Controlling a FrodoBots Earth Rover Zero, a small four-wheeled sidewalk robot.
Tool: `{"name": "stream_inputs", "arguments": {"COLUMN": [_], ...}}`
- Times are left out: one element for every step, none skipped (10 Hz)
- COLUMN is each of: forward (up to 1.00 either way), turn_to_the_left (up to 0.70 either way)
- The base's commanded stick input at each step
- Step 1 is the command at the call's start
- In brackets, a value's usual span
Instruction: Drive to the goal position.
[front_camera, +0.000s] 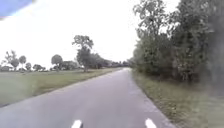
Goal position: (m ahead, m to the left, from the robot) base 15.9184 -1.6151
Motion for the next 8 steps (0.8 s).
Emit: {"name": "stream_inputs", "arguments": {"forward": [0.84, 0.84, 0.84, 0.84, 0.84, 0.84, 0.84, 0.84], "turn_to_the_left": [0.03, 0.03, 0.03, 0.03, 0.03, 0.03, 0.03, 0.03]}}
